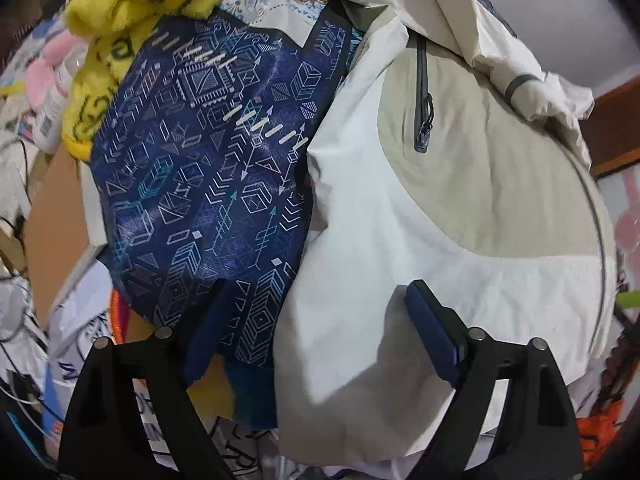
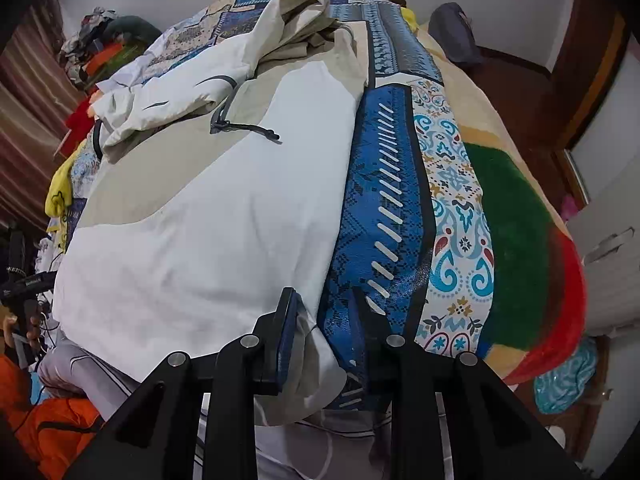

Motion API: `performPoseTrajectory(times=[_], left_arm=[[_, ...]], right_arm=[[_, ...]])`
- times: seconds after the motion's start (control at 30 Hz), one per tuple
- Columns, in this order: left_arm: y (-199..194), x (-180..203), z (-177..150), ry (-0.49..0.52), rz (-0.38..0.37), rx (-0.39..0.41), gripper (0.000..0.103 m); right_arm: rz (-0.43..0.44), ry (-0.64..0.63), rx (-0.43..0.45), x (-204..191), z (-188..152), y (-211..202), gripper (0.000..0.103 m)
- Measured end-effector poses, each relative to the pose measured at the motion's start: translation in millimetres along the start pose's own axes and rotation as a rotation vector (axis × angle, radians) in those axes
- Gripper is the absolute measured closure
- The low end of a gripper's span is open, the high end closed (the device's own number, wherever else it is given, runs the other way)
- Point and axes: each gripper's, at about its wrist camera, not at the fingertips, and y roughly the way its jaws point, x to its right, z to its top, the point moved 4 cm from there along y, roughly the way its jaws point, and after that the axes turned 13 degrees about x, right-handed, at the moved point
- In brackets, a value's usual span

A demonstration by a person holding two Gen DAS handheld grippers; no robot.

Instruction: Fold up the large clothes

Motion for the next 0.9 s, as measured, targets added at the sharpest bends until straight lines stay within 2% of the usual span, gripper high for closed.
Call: performPoseTrajectory(times=[0.13, 0.2, 0.23, 0.27, 0.37, 0.4, 0.5, 0.63, 0.77, 0.9], left_arm=[[-3.8, 4.3, -4.6, 0.003, -0.059, 0.016, 0.015], [-5.1, 14.0, -5.8, 0.029, -0.096, 0.032, 0.026], [-6.0, 17.9, -6.5, 0.037, -0.107, 0.034, 0.038], [-7.5, 22.1, -6.8, 0.041, -0.124, 0.040, 0.045], [-6.8, 29.0, -3.9, 0.045, -0.120, 0.044, 0.083], [-4.8, 30.3, -2.0, 0.041, -0.115, 0.040, 0.087], [-1.2, 35.9, 4.0, 0.035, -0.106, 0.036, 0.093], [-7.4, 50.2, 13.4, 0.096, -0.084, 0.070, 0.099], [-25.2, 69.4, 30.5, 0.154, -0.092, 0.135, 0.101], [-51.2, 91.8, 56.8, 0.202, -0.115, 0.219, 0.102]], right_arm=[[0.015, 0.020, -0.006, 0.9, 1.3, 0.0, 0.081], [0.022, 0.057, -0.014, 2.7, 3.1, 0.1, 0.080], [0.038, 0.091, -0.022, 4.4, 3.6, -0.5, 0.080], [0.069, 0.121, -0.027, 3.5, 3.9, -0.5, 0.080], [0.197, 0.255, -0.047, 3.6, 1.7, 2.5, 0.080], [0.199, 0.274, -0.047, 3.4, 0.7, 4.7, 0.080], [0.206, 0.270, -0.039, -1.5, 1.0, 7.8, 0.077], [0.269, 0.281, -0.027, -11.3, 3.0, 7.3, 0.076], [0.223, 0.209, 0.009, -25.3, 7.1, 8.7, 0.077], [0.260, 0.172, 0.050, -40.4, 23.1, 2.0, 0.086]])
